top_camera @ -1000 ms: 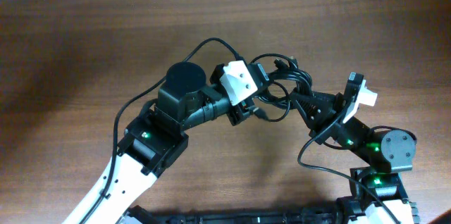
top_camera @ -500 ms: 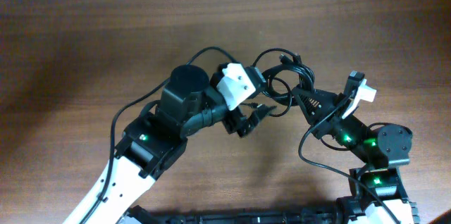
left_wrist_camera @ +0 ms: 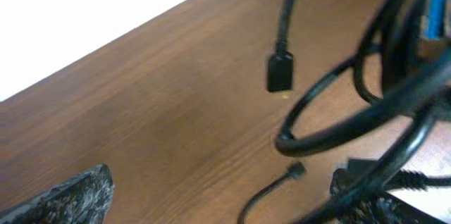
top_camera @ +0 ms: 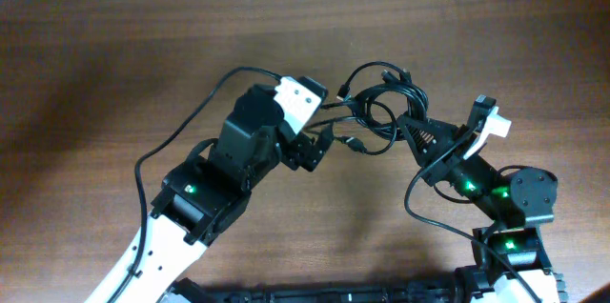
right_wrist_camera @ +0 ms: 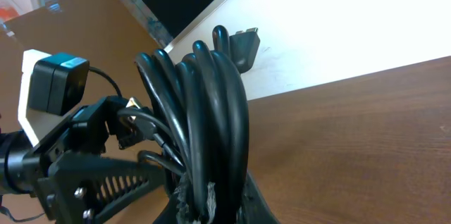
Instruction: Untangle cables
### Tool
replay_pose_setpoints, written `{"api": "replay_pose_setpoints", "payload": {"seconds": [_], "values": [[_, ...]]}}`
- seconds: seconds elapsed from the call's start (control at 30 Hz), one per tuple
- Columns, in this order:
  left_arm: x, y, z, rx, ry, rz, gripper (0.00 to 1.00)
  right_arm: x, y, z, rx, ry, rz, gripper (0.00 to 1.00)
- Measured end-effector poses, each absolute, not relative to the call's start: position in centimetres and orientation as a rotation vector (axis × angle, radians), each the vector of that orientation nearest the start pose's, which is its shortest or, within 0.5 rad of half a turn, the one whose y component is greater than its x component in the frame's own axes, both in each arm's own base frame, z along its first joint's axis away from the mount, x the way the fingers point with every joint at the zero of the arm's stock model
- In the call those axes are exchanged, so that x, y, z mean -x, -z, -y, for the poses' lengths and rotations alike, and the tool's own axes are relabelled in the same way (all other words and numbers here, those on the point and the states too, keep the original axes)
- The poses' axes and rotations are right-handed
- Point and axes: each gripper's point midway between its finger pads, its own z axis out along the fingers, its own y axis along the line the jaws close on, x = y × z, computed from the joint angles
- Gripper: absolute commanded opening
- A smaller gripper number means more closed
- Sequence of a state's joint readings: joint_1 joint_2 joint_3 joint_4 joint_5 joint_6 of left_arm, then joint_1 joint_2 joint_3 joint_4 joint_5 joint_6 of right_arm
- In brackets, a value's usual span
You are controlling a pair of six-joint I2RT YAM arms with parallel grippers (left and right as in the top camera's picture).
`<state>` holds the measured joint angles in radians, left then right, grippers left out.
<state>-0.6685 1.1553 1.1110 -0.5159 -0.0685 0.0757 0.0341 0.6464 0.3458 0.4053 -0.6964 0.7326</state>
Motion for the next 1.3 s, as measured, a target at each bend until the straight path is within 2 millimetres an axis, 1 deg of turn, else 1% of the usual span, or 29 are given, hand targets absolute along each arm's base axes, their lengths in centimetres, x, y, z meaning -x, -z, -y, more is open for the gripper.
{"api": "replay_pose_setpoints", "payload": {"seconds": [0.13,0.23,0.5,0.57,0.73,0.9,1.03,1.2,1.27,1.3], "values": [[-30.3,-28.3,21.9,-0.694,0.275,-1.982,0.99,-26.2,-27.7,-11.9,0.048,-1.116,-1.605,0.04],[-30.4,-29.5,22.0,-0.672,0.286,-1.938,0.99,-26.2,-27.6,-11.9,0.046,-1.116,-1.608,0.04],[-29.3,-33.5,21.8,-0.667,0.332,-1.801,0.99,-26.2,-27.4,-11.9,0.050,-1.110,-1.616,0.04],[-29.2,-34.1,21.8,-0.664,0.339,-1.780,0.99,-26.2,-27.4,-11.9,0.050,-1.110,-1.616,0.04],[-29.2,-33.8,21.8,-0.669,0.338,-1.789,1.00,-26.2,-27.4,-12.0,0.052,-1.111,-1.616,0.04],[-28.6,-32.7,21.7,-0.762,0.298,-1.804,0.99,-26.0,-28.2,-12.1,0.075,-1.120,-1.584,0.05],[-28.6,-33.1,22.0,-0.805,0.284,-1.763,0.99,-25.9,-28.4,-12.2,0.071,-1.143,-1.580,0.05],[-28.4,-33.8,22.7,-0.859,0.291,-1.704,0.99,-25.1,-30.0,-12.7,0.129,-1.175,-1.518,0.04],[-28.3,-34.1,23.1,-0.876,0.308,-1.680,1.00,-24.9,-30.2,-12.9,0.144,-1.186,-1.513,0.05],[-28.2,-34.2,23.3,-0.885,0.321,-1.669,0.98,-24.8,-30.1,-12.9,0.146,-1.193,-1.516,0.04]]}}
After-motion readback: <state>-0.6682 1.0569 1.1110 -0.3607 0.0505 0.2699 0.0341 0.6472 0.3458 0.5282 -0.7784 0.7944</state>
